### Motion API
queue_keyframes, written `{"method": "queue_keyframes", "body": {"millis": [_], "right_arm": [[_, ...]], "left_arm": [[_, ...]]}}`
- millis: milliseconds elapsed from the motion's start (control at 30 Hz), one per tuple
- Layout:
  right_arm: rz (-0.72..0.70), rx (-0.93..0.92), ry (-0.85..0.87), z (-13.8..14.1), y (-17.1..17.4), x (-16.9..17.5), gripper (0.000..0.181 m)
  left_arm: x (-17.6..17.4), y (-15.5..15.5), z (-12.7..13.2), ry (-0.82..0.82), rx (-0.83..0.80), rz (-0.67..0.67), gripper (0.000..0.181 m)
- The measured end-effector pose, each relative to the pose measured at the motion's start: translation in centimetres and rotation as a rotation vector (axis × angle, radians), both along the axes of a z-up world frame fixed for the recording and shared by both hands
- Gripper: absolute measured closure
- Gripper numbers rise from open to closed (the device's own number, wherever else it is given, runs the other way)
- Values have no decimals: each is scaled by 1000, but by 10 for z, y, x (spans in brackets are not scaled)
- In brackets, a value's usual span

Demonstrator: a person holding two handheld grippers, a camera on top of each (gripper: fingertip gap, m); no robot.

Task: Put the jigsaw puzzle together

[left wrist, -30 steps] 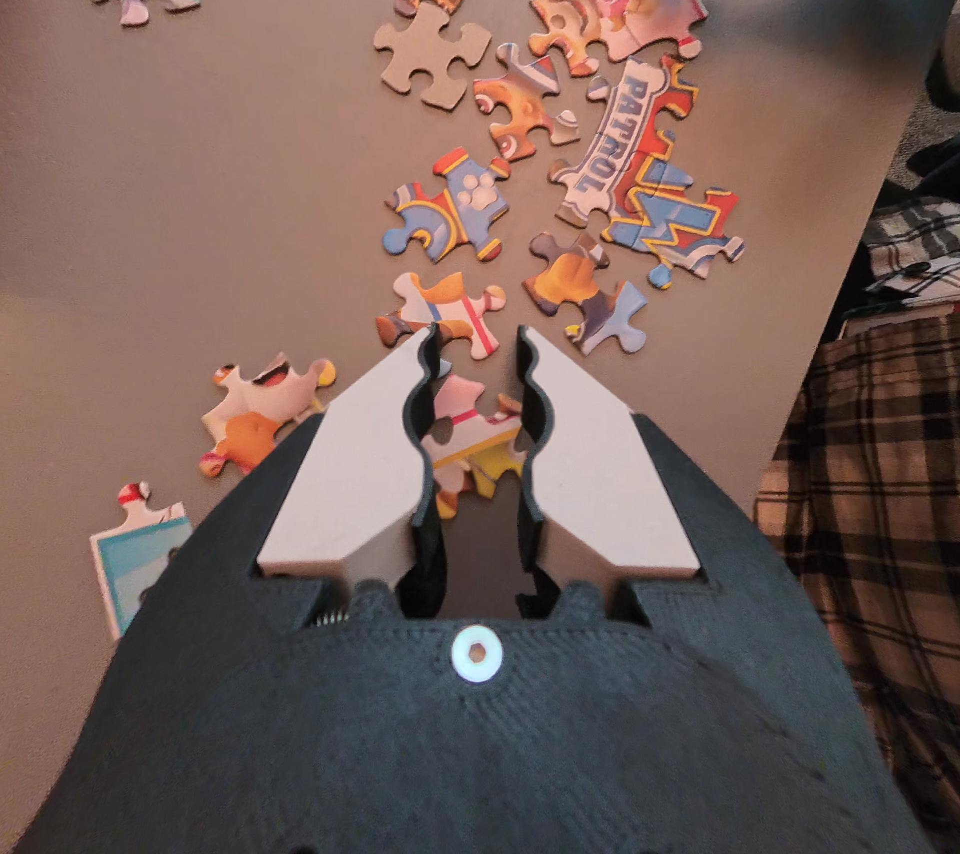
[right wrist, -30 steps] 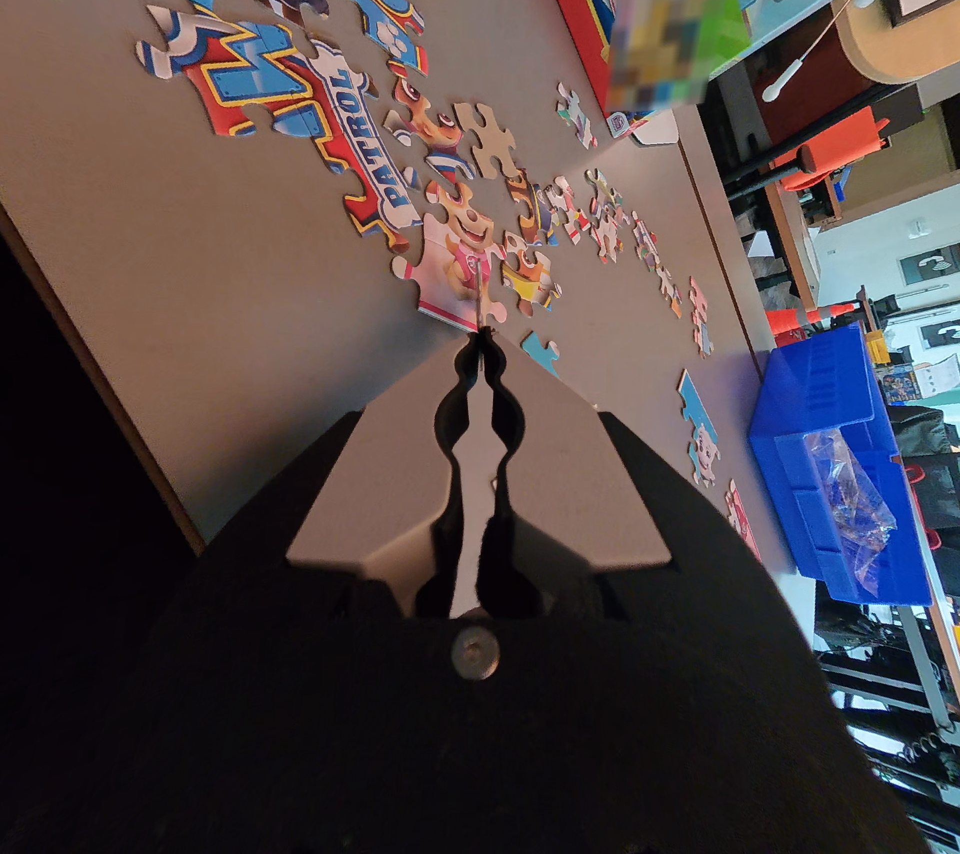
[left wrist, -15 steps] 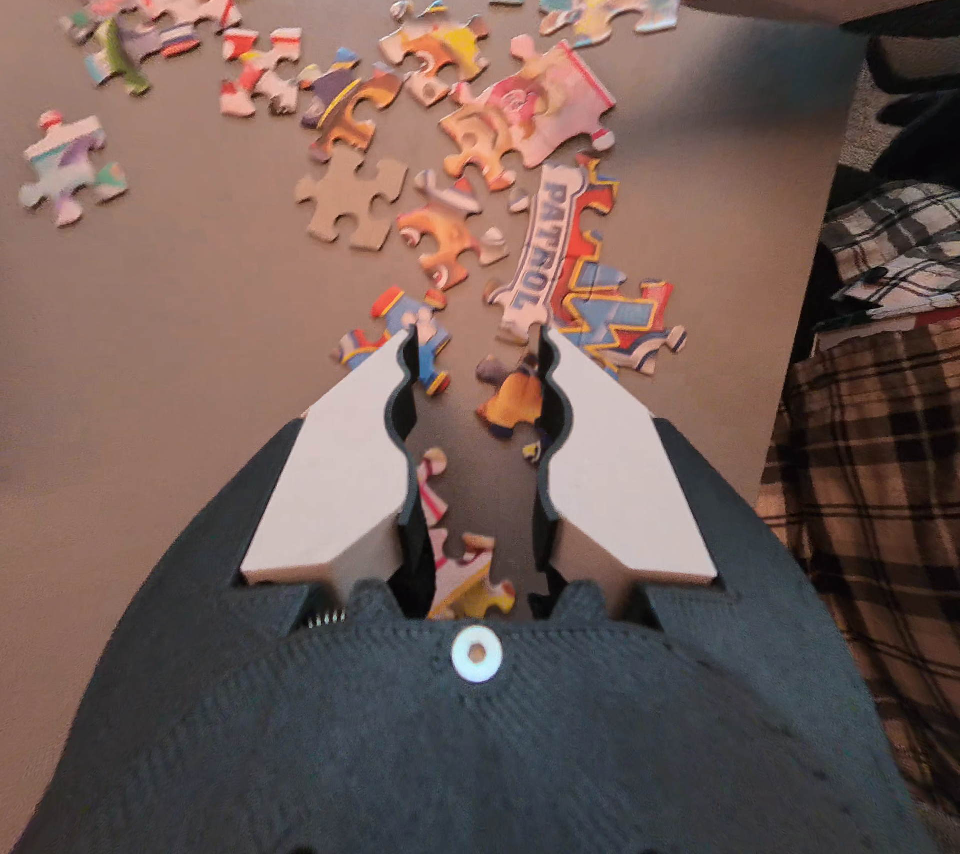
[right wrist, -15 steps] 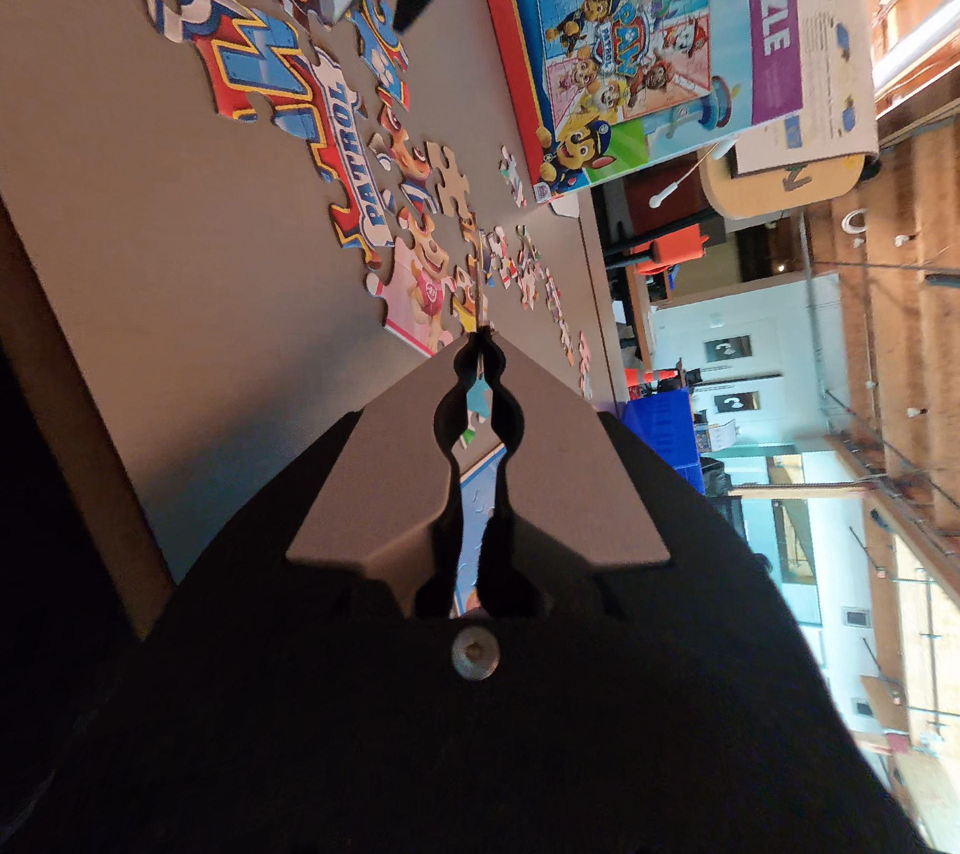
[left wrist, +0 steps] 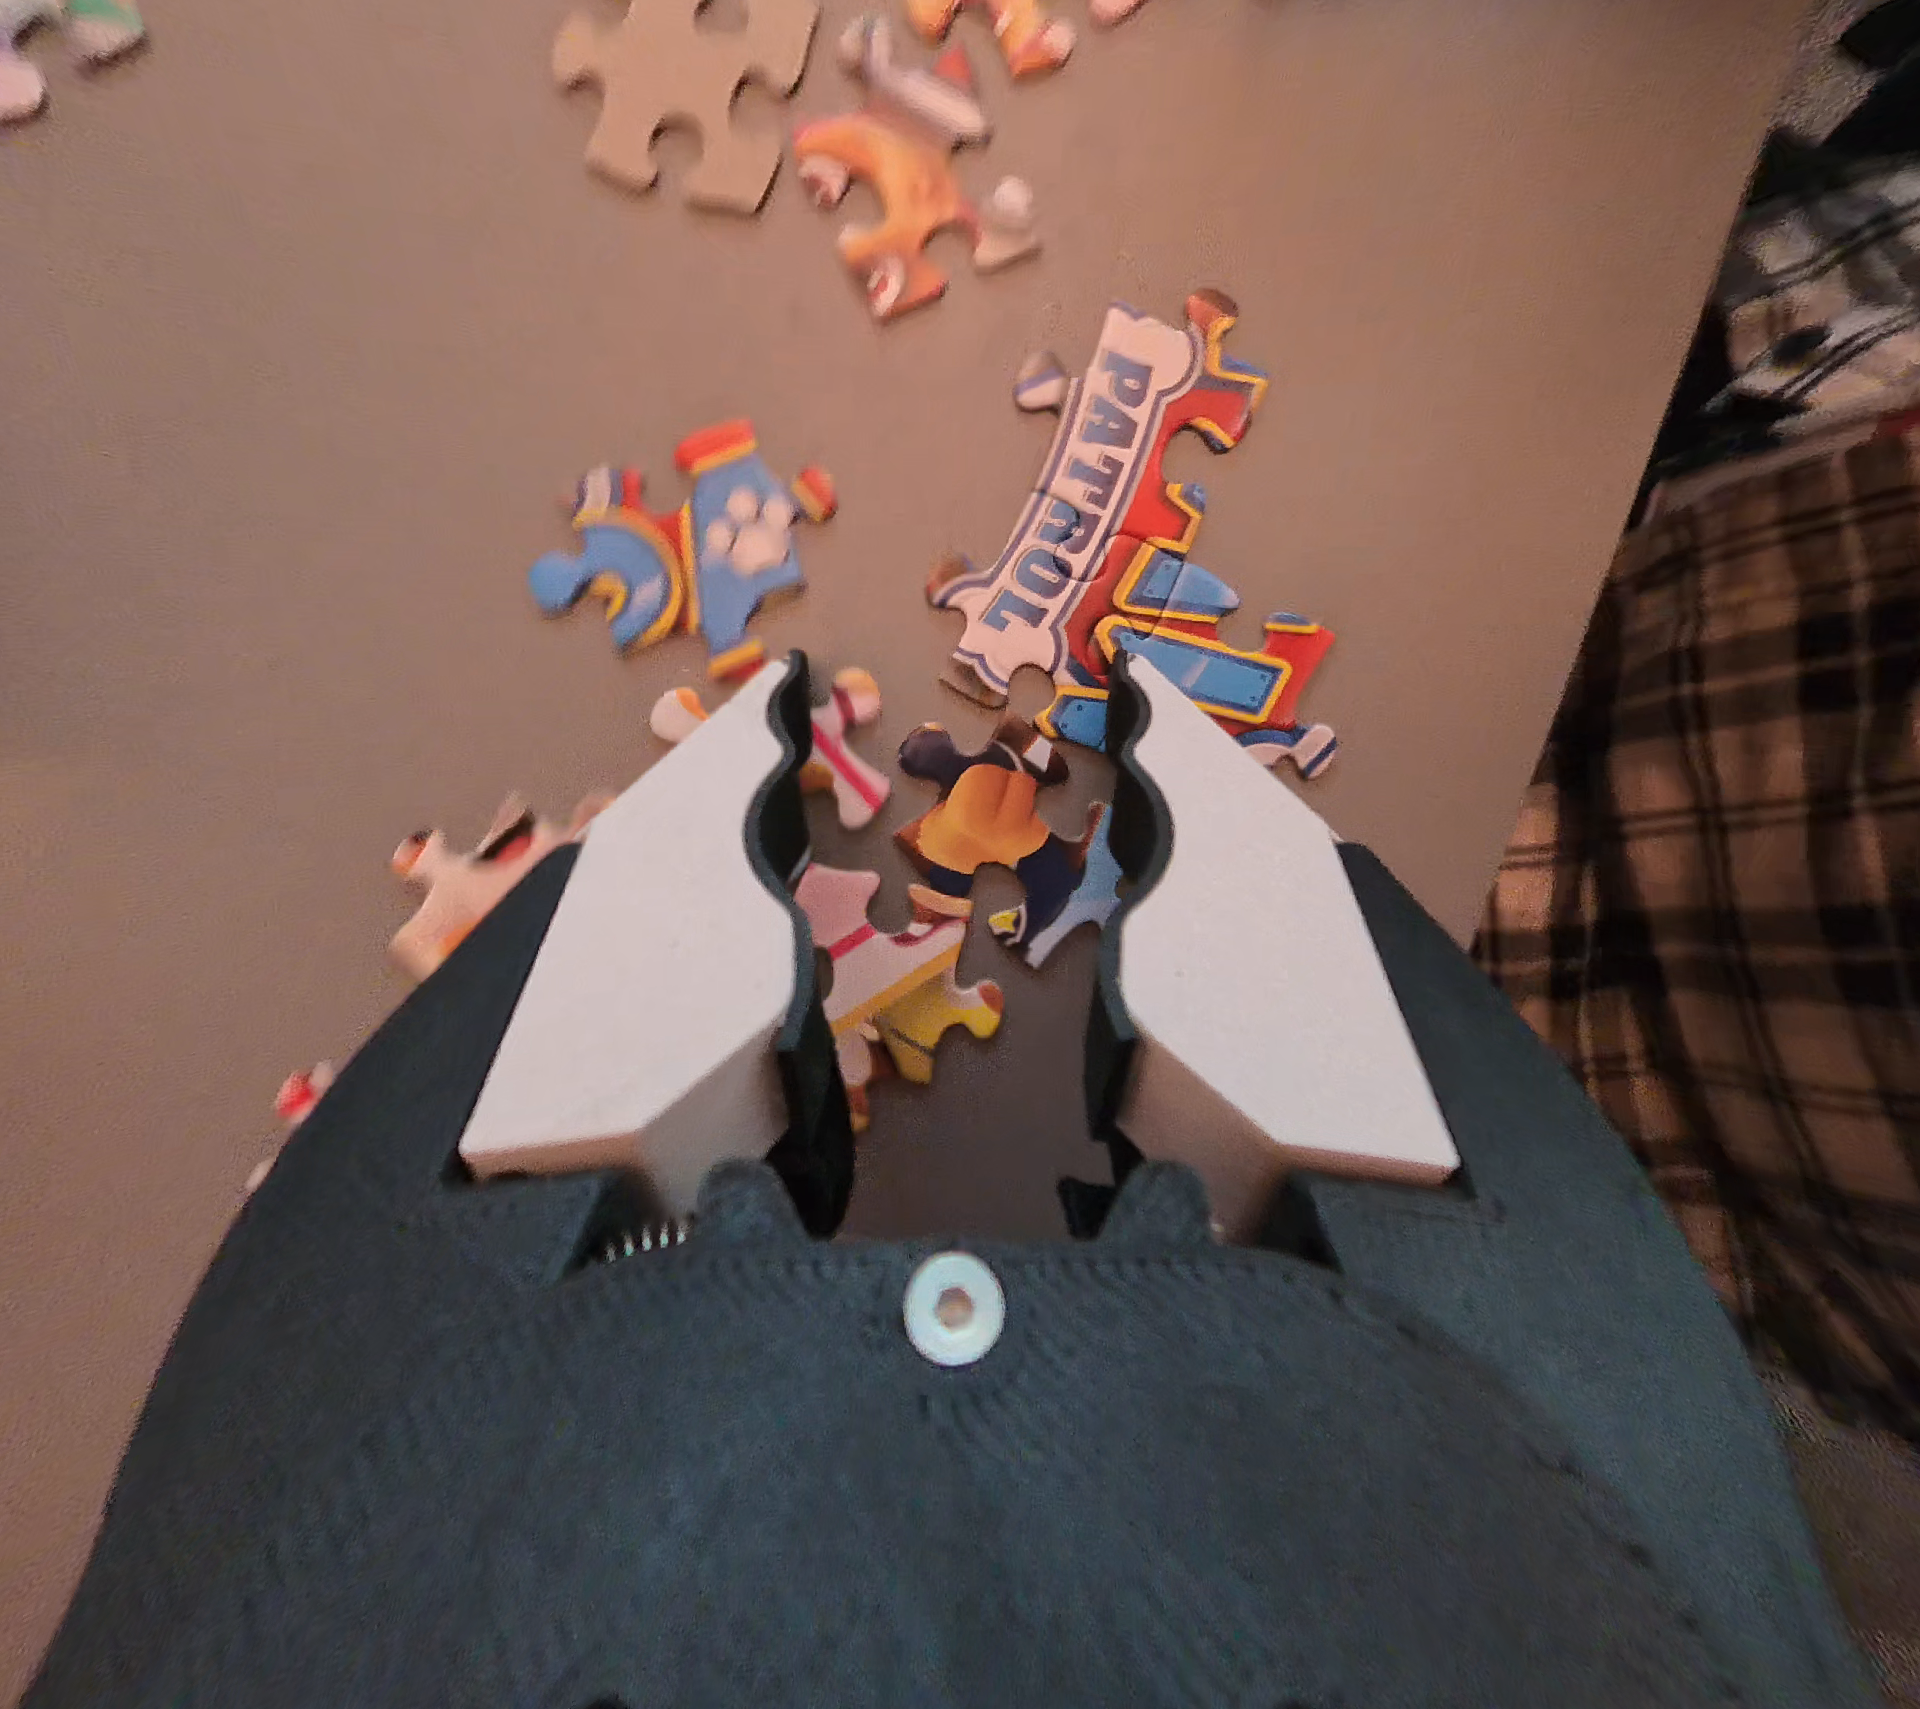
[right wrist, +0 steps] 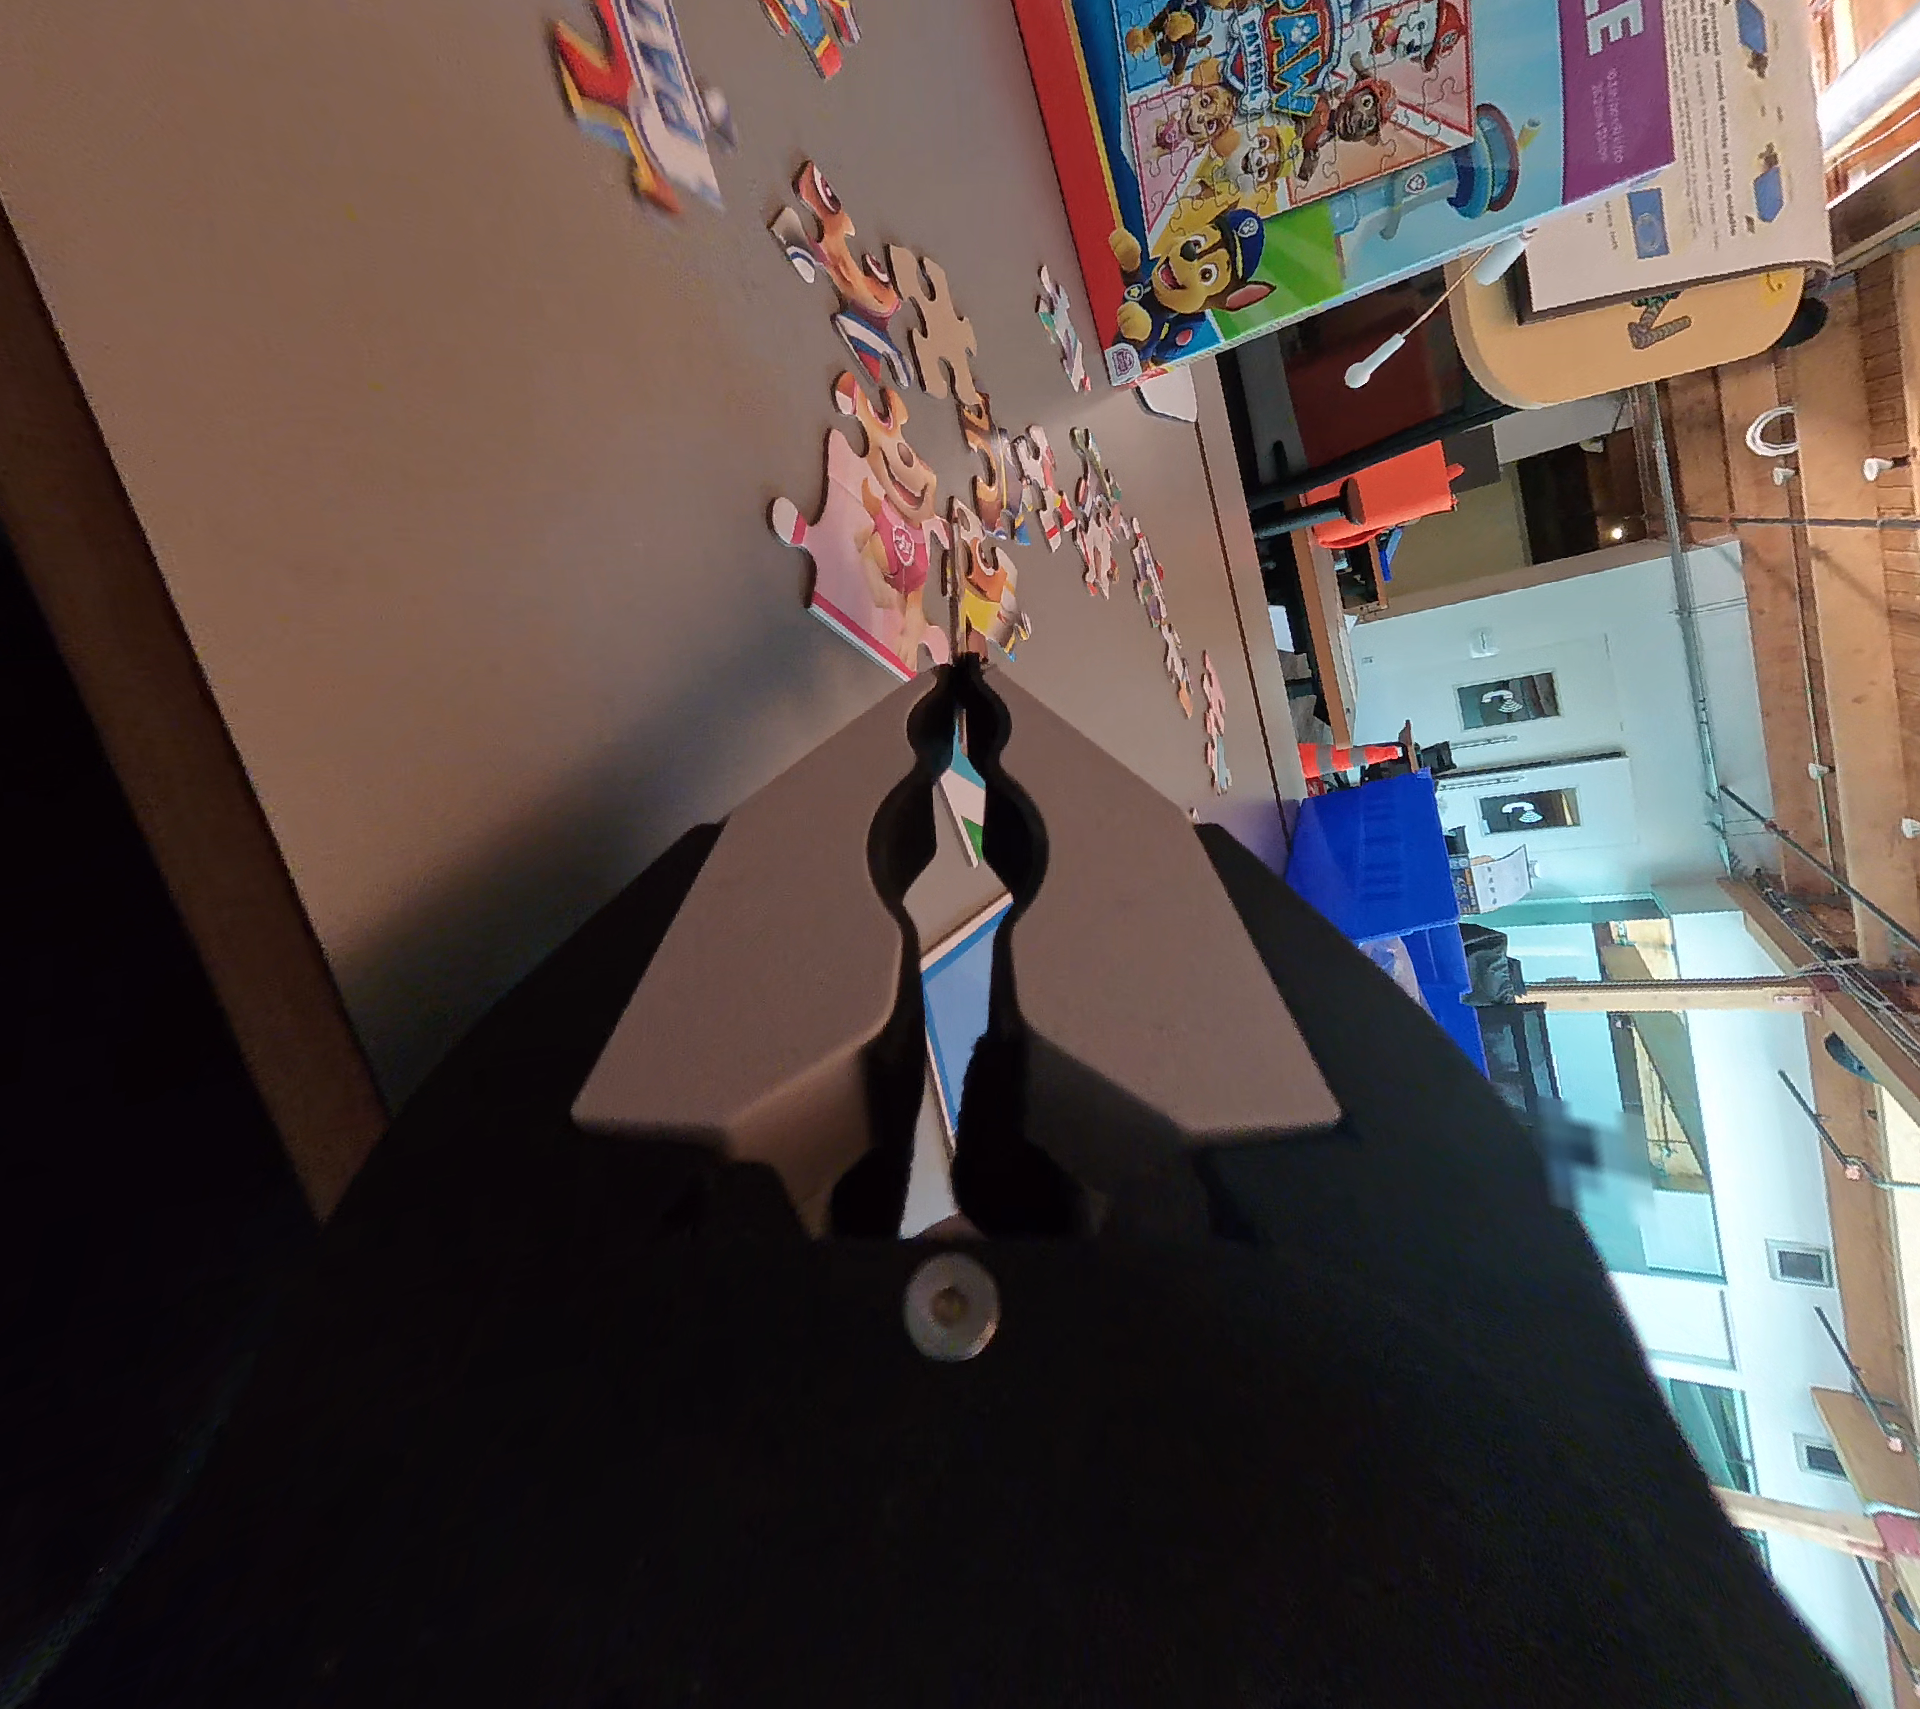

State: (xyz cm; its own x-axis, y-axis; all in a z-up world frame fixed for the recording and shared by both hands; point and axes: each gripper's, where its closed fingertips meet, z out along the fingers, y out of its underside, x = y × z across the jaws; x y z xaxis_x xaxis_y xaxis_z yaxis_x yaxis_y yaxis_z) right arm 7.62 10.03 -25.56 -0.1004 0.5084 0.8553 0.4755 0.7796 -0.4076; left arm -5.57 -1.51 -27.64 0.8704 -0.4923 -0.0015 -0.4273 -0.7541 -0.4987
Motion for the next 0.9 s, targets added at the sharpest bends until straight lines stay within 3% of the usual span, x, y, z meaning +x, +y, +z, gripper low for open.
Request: {"method": "queue_keyframes", "body": {"millis": [133, 233, 433, 633, 733, 800, 900], "right_arm": [[7, -3, -3, 1, -5, 0, 181], [7, 0, -3, 3, -8, 3, 181], [9, -5, -3, 5, -16, 4, 181], [1, -23, 3, 6, -16, 12, 181], [2, -23, 2, 6, -15, 12, 181], [3, -25, 7, 7, -16, 12, 181], [5, -28, 12, 8, -17, 13, 181]], "left_arm": [[-39, -6, 9, 92, -15, 72, 125], [-17, 8, 21, 39, 40, 15, 128], [41, 43, -1, 13, 33, -128, 121], [75, 44, 1, -120, 42, -128, 111], [98, 32, 3, -157, 16, -206, 113], [93, 35, 5, -105, 40, -200, 115], [66, 53, 11, -80, 86, -80, 110]]}}
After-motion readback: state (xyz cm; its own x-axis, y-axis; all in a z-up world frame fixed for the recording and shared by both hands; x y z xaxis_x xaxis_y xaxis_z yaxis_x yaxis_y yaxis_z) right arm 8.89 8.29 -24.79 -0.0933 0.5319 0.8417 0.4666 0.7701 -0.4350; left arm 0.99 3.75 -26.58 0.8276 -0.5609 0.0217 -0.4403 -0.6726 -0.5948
